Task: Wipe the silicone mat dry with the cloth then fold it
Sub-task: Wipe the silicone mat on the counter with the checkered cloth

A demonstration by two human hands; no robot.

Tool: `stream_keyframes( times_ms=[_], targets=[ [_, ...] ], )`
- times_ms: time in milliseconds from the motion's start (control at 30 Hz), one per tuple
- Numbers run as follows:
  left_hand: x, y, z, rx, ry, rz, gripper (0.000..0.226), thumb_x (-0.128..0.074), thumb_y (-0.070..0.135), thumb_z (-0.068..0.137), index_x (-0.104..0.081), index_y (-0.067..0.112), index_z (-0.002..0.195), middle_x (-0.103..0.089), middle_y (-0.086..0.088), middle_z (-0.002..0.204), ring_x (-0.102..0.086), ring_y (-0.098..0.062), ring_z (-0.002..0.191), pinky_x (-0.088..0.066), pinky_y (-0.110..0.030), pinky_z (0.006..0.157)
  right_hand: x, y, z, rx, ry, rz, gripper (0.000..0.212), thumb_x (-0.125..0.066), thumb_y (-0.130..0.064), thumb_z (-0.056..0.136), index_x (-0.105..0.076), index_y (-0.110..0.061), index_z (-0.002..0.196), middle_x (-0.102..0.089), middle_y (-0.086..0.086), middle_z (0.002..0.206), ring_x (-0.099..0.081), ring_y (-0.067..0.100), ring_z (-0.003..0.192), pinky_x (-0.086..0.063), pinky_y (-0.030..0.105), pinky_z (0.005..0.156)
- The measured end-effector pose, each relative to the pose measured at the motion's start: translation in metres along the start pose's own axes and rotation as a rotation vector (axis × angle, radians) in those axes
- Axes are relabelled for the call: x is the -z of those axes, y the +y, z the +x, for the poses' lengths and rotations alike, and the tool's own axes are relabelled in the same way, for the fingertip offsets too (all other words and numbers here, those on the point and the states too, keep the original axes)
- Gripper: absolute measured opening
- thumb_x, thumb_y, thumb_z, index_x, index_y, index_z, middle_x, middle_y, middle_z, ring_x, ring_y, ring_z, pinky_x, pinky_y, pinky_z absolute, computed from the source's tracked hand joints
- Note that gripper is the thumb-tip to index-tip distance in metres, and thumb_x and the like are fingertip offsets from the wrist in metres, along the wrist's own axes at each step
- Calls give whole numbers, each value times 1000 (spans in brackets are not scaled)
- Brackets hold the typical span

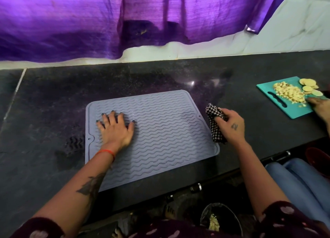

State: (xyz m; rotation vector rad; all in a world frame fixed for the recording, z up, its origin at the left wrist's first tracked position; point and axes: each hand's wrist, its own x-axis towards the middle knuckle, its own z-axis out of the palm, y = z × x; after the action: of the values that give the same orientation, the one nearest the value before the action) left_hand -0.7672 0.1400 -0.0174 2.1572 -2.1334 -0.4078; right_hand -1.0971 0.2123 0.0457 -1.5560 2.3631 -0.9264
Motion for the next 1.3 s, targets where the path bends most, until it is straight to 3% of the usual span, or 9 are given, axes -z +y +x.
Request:
stream_keyframes(
  times_ms=[133,333,633,733,833,900,1067,1167,1300],
  targets=[
    [-13,-3,-5,-24,96,48,72,-17,60,93,-14,17,150,-4,-12,158,6,-35,143,8,-53,114,-25,9,-18,-2,-86,-193,38,-64,-20,79,-62,-16,117,-55,15,106,-54,33,97,-44,34,79],
    [-16,0,-5,-17,160,34,76,-16,62,87,-26,16,146,-16,-15,155,-3,-38,143,6,-55,113,-65,-2,-45,192,68,-513,38,-69,-17,65,-57,-9,101,-52,18,96,-49,35,83,-45,41,65],
    [-15,2,-6,-11,165,41,79,-13,62,84,-26,16,146,-17,-15,155,-4,-38,143,6,-55,113,-69,-18,-45,167,29,-507,33,-64,-10,68,-58,-4,100,-51,22,97,-49,39,86,-44,42,65],
    [-15,0,-7,-20,162,28,79,-12,63,84,-25,17,146,-16,-15,155,-3,-38,143,6,-55,114,-61,-25,-40,198,-110,-339,37,-56,-7,75,-60,-10,112,-51,18,106,-47,35,96,-43,39,77],
    [-14,-3,-7,-32,159,15,75,-14,64,89,-24,18,147,-15,-14,156,-2,-36,143,7,-53,114,-35,-22,-14,-139,-227,230,34,-59,-4,82,-62,-25,109,-62,7,110,-56,26,104,-48,37,89],
    [-13,-4,-7,-31,160,7,71,-20,61,92,-23,18,147,-14,-13,156,-1,-35,143,7,-52,115,-12,-24,-1,-321,-146,594,30,-61,-3,84,-57,-25,103,-63,6,111,-59,25,105,-50,44,91],
    [-14,-4,-8,-37,164,19,73,-16,63,91,-23,18,147,-15,-14,156,-3,-36,143,7,-52,114,12,-17,12,-439,-168,678,13,-46,-20,97,-52,-18,109,-62,6,102,-59,24,95,-52,43,81],
    [-14,-3,-6,-31,165,10,73,-17,63,90,-24,17,147,-16,-14,155,-3,-36,143,7,-52,114,-14,-5,0,-462,-168,570,20,-46,-28,97,-53,-15,110,-62,10,109,-57,25,101,-49,38,84],
    [-14,-2,-6,-28,164,25,73,-17,62,90,-24,17,147,-15,-14,156,-3,-36,143,6,-52,114,-56,7,-31,-85,62,-199,26,-45,-32,95,-54,-10,107,-60,17,98,-54,37,92,-42,42,76]
  ],
)
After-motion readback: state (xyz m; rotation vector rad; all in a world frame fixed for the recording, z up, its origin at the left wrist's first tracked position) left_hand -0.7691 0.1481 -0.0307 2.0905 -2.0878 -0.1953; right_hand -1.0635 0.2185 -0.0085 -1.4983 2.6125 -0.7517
